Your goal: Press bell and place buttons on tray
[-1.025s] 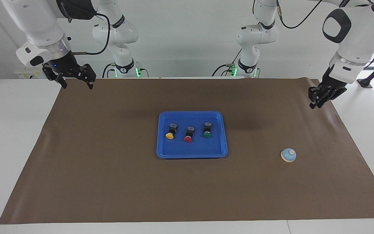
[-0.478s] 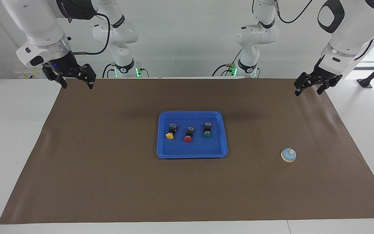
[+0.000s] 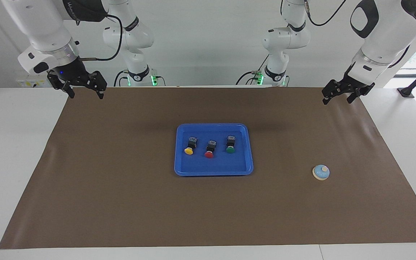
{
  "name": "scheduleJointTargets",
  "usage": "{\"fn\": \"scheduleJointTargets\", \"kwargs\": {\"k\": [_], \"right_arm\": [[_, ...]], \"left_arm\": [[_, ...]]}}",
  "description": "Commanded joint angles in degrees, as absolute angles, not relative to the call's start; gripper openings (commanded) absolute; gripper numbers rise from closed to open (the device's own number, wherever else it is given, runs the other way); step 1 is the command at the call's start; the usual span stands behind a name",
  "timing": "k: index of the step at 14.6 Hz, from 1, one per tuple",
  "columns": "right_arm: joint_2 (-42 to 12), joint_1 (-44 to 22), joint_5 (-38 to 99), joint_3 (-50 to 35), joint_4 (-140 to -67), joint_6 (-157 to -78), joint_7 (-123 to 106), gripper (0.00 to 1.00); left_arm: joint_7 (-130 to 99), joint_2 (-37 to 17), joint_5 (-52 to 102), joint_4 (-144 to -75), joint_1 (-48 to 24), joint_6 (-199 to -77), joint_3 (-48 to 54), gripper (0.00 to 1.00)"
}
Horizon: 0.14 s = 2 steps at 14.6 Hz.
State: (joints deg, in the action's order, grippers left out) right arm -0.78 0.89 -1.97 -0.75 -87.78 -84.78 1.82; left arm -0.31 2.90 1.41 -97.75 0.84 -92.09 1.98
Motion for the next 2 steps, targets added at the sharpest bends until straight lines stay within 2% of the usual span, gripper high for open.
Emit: {"fn": "scheduleJointTargets", "kwargs": {"k": [1, 2], "right_arm": [[0.35, 2.02, -2.64, -1.67, -89.21, -85.17, 1.23, 1.00], [0.35, 2.02, -2.55, -1.67, -89.12, -85.17, 1.23, 1.00]], "left_arm": [[-0.53, 3.08, 0.97, -96.86, 0.09, -90.53, 1.49, 1.00], [-0.53, 2.99, 0.97, -96.59, 0.17, -90.27, 1.49, 1.00]]}}
